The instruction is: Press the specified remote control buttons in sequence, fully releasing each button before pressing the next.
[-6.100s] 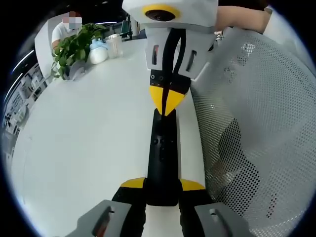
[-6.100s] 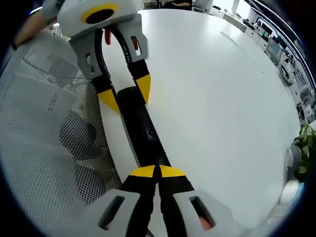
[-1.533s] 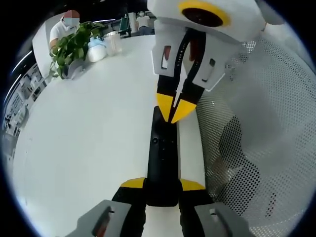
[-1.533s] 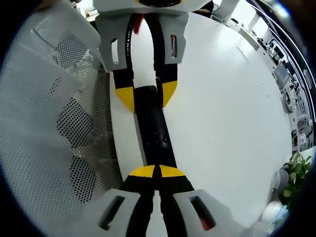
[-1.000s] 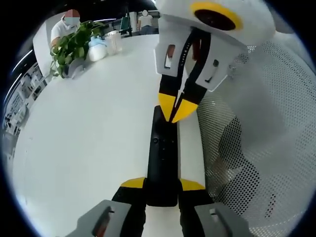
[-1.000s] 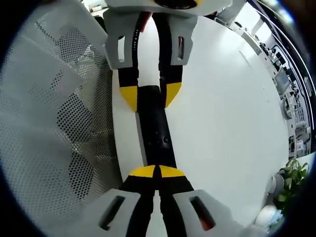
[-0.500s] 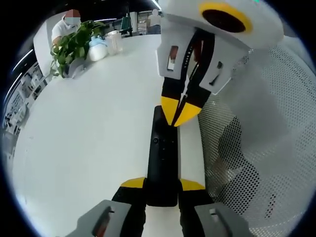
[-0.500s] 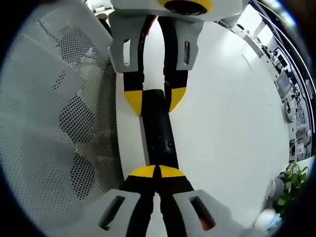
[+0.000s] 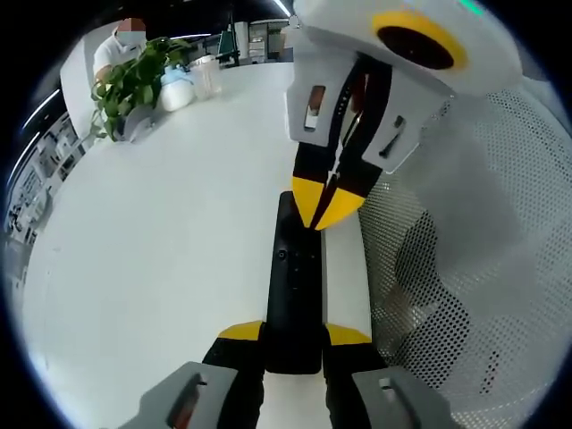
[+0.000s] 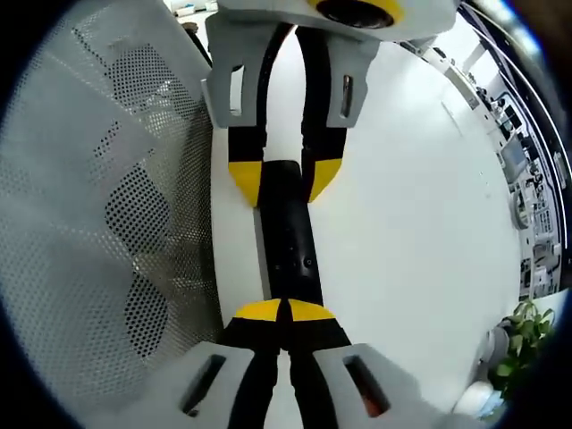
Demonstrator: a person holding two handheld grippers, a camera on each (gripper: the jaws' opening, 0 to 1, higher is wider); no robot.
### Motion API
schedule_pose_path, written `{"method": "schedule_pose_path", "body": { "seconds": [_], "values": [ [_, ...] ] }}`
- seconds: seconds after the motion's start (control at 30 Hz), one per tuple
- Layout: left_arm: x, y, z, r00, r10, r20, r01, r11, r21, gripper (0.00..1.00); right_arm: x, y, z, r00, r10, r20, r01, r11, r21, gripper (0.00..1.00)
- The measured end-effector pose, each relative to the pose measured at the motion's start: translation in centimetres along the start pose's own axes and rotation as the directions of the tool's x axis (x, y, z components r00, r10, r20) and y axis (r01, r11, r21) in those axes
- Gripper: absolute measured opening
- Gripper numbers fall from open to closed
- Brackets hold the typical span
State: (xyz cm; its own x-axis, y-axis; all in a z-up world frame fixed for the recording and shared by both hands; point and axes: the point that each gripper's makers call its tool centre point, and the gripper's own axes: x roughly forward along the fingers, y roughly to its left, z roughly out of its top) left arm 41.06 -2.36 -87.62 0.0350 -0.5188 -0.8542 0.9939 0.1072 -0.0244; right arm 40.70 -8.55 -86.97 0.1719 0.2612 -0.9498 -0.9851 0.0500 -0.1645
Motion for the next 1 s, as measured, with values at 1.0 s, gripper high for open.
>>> {"method": "schedule_pose_path", "body": {
  "seconds": [1.0],
  "values": [
    [0.01, -0.01, -0.02, 1.0, 0.0, 0.003, 0.0, 1.0, -0.002, 0.24, -0.08, -0.15, -0.05, 0.999, 0.022, 0.029, -0.024, 0.996, 0.09, 0.0]
  ]
}}
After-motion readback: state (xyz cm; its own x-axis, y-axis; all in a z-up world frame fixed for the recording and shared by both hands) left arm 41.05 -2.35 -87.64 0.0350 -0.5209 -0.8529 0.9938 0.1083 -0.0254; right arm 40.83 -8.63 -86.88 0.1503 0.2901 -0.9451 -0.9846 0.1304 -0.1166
